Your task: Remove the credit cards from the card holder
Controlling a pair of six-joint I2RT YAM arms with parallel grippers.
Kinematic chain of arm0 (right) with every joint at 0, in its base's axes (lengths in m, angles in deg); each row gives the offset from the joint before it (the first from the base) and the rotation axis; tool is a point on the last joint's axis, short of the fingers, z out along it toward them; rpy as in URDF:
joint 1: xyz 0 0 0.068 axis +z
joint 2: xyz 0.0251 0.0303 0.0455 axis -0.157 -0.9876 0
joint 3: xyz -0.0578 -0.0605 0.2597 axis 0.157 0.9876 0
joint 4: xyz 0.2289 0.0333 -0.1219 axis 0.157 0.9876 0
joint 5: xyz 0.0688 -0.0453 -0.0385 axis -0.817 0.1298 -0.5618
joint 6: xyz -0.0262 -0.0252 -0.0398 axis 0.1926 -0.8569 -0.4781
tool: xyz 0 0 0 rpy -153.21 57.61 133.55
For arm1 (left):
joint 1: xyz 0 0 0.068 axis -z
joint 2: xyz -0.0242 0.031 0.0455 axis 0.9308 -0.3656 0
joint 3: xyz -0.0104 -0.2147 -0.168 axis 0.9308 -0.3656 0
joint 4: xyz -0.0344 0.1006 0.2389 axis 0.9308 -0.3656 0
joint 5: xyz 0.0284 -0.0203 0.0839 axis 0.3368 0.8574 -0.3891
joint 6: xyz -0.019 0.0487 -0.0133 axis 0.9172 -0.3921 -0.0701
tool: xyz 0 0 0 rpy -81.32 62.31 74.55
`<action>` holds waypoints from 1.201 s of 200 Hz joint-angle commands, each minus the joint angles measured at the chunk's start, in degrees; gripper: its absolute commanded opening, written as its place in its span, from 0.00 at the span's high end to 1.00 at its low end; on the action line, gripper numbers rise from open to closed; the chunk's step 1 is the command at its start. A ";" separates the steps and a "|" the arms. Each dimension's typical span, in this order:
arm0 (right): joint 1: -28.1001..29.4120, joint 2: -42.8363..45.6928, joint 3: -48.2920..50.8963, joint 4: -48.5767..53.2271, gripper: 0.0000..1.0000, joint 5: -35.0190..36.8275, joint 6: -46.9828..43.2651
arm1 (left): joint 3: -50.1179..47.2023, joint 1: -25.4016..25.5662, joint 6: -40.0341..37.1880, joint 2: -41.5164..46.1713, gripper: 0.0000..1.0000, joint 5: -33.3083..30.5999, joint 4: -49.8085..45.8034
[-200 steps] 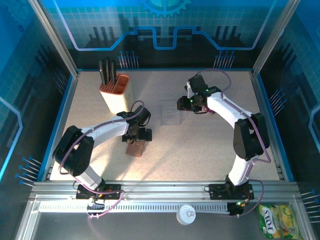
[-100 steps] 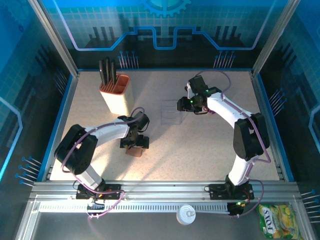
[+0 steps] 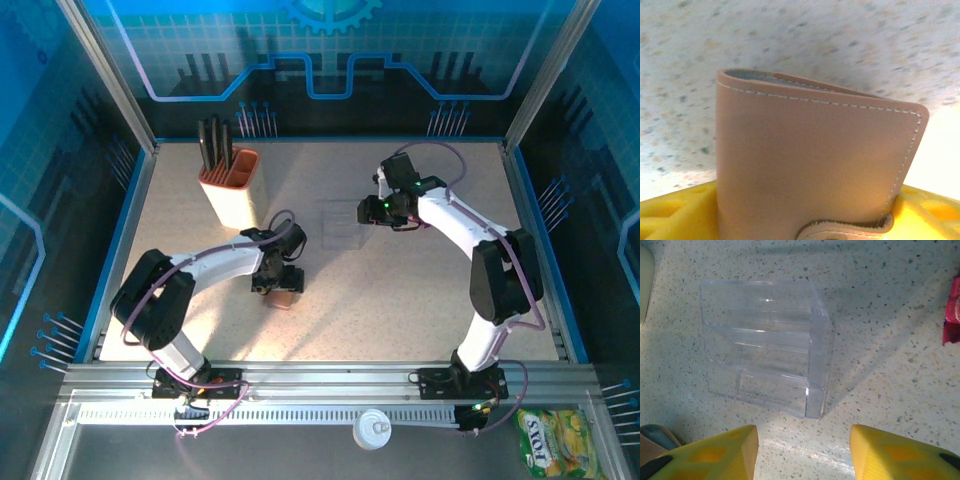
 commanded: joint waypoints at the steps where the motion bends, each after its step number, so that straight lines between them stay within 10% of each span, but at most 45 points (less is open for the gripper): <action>1: -1.76 3.37 1.69 0.41 0.47 -0.51 -1.67 | 3.58 1.84 4.55 -2.21 0.23 3.16 2.70; 240: -7.48 9.83 13.63 -4.35 0.48 -10.18 -0.47 | 9.08 10.37 20.15 -7.73 0.12 13.76 10.30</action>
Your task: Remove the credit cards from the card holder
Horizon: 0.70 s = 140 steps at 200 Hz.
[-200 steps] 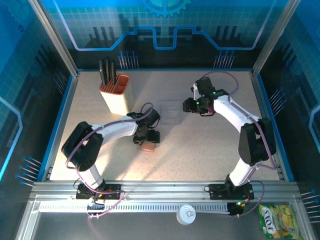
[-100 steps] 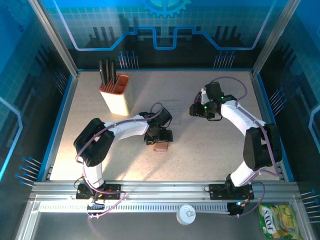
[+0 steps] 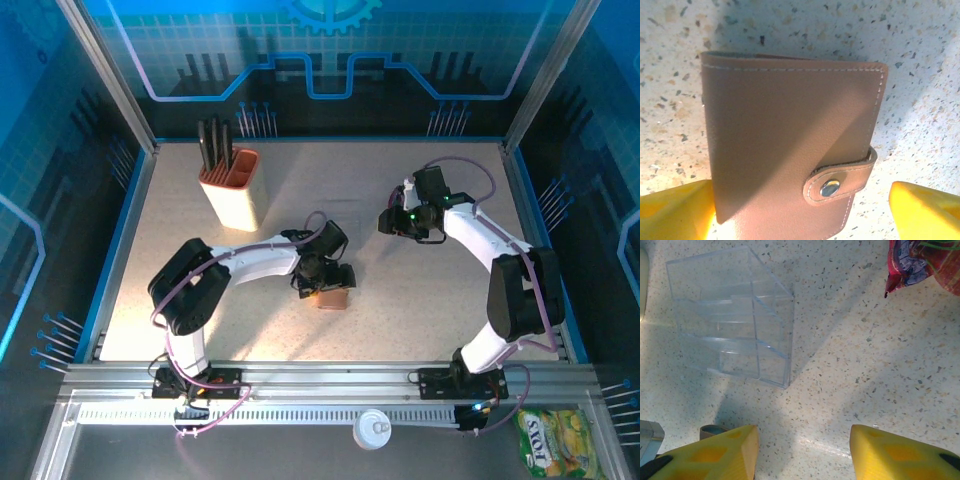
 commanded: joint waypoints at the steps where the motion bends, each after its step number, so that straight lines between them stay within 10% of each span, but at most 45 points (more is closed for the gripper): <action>1: 0.54 1.87 0.93 -0.02 0.48 -2.29 1.35 | -1.13 0.42 0.79 2.79 0.12 1.83 1.07; 140: 16.17 4.03 2.52 8.58 0.51 4.33 9.20 | -14.19 -7.37 -0.34 15.46 0.15 3.21 12.03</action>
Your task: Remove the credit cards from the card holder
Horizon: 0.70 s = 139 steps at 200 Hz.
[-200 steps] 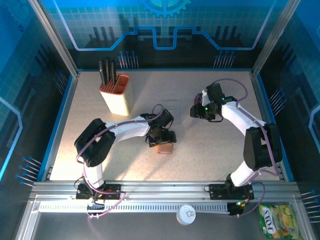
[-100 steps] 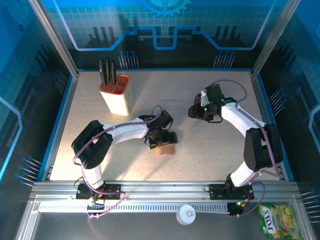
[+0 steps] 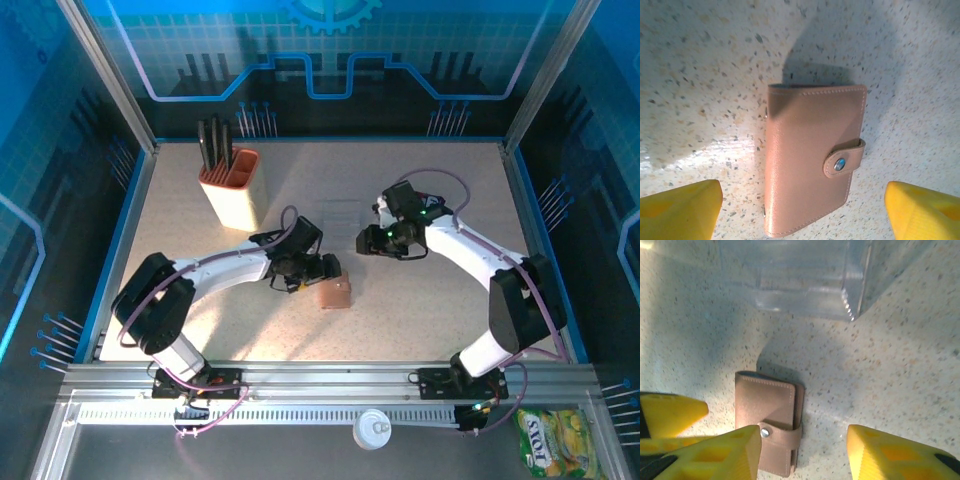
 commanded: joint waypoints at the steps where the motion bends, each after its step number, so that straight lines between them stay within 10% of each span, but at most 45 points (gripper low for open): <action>1: 3.34 0.71 -0.01 4.49 0.51 2.67 2.53 | -3.53 -1.77 -0.59 3.29 0.15 2.26 3.22; 139: 20.27 -10.21 -9.54 14.44 0.54 11.36 9.04 | -22.59 -10.71 2.52 14.78 0.20 6.66 18.75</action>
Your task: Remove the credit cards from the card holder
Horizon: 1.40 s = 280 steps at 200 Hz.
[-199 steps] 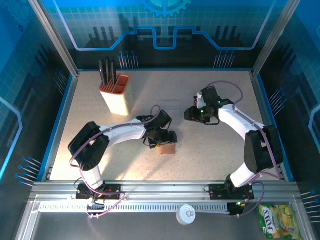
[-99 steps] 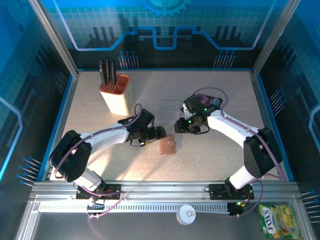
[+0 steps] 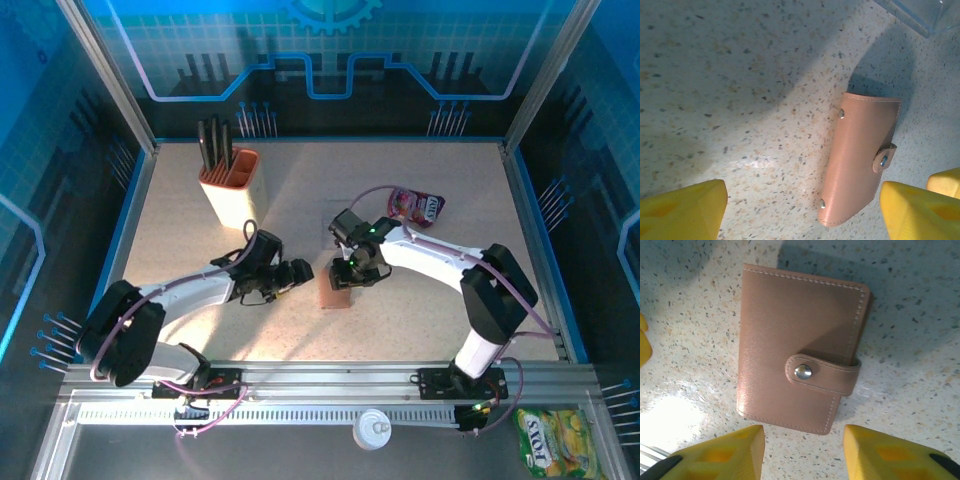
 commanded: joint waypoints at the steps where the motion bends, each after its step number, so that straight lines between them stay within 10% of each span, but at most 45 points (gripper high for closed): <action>1: 1.94 -2.23 -3.60 4.03 0.54 3.02 1.56 | -2.44 -1.76 1.38 1.86 0.20 1.78 4.12; 280: 5.03 -15.68 -14.93 10.68 0.63 9.84 3.86 | -9.33 -4.73 2.05 -3.44 0.25 8.02 25.45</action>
